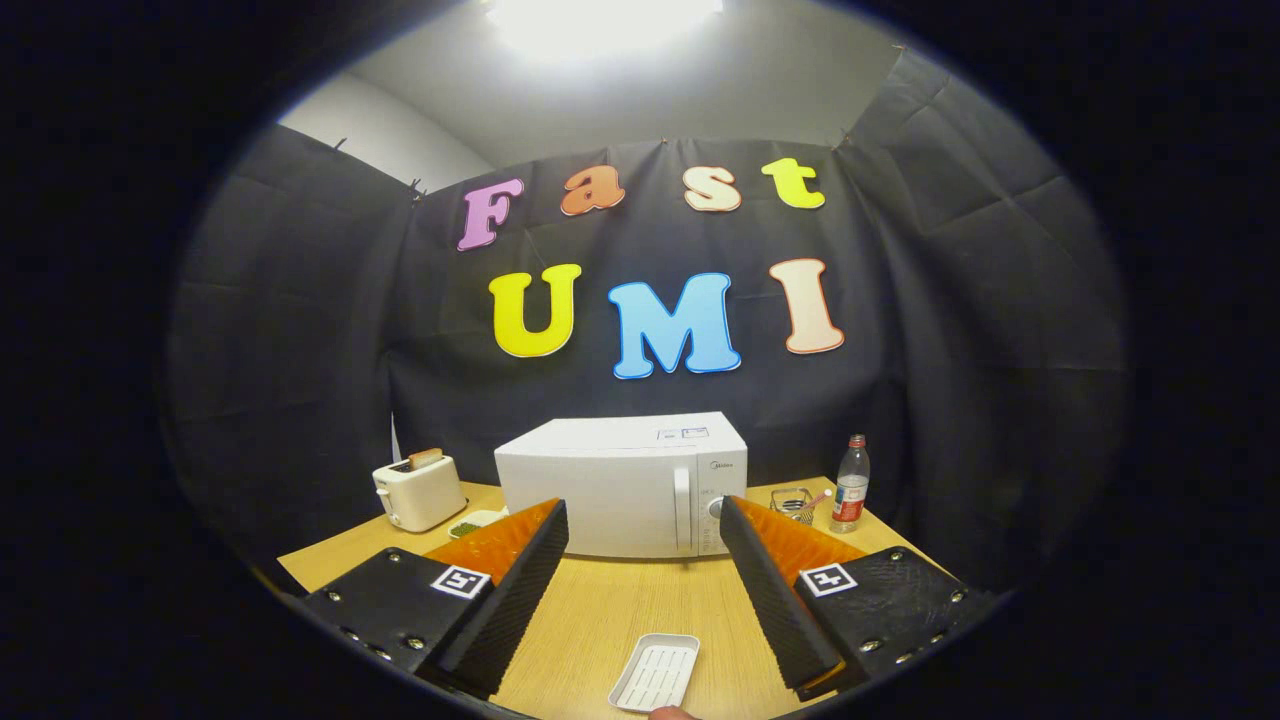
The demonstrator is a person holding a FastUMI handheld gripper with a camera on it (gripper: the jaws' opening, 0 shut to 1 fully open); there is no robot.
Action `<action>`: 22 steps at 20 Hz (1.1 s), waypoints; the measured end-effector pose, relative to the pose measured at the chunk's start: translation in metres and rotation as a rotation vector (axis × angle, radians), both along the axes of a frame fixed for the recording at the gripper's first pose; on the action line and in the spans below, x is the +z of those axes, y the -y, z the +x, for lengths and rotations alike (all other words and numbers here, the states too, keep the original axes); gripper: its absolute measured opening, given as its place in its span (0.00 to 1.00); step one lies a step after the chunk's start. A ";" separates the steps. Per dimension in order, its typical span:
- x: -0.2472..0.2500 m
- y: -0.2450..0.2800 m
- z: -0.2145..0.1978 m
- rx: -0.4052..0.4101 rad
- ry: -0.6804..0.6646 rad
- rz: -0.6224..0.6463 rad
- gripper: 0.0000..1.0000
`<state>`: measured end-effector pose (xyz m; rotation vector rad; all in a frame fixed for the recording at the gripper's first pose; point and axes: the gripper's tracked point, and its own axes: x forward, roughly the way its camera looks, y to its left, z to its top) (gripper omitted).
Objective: Open the microwave, put the food inside, and close the microwave door.
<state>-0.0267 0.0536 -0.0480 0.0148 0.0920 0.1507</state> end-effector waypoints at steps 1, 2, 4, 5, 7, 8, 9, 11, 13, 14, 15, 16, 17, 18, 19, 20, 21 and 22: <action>-0.001 0.000 0.001 0.000 -0.002 0.000 0.97; -0.002 0.000 0.001 0.000 -0.005 0.000 0.97; -0.004 -0.002 0.003 0.004 -0.013 0.002 0.97; -0.005 -0.003 0.004 0.006 -0.017 -0.002 0.97; -0.005 -0.006 0.005 0.011 -0.021 -0.012 0.97; -0.004 -0.007 0.005 0.013 -0.018 -0.013 0.97; -0.003 -0.008 0.005 0.016 -0.015 -0.012 0.97; -0.002 -0.010 0.006 0.019 -0.011 -0.015 0.97; -0.001 -0.013 0.007 0.022 -0.008 -0.015 0.97; -0.001 -0.014 0.008 0.022 -0.010 -0.015 0.97; -0.002 -0.015 0.008 0.022 -0.011 -0.016 0.97; -0.002 -0.016 0.008 0.022 -0.012 -0.017 0.97; -0.003 -0.017 0.009 0.022 -0.012 -0.018 0.97; -0.003 -0.018 0.008 0.024 -0.013 -0.019 0.97; -0.004 -0.020 0.009 0.024 -0.013 -0.019 0.97; -0.003 -0.021 0.008 0.024 -0.011 -0.019 0.97; -0.003 -0.022 0.008 0.025 -0.009 -0.017 0.97; -0.001 -0.024 0.007 0.027 -0.006 -0.016 0.97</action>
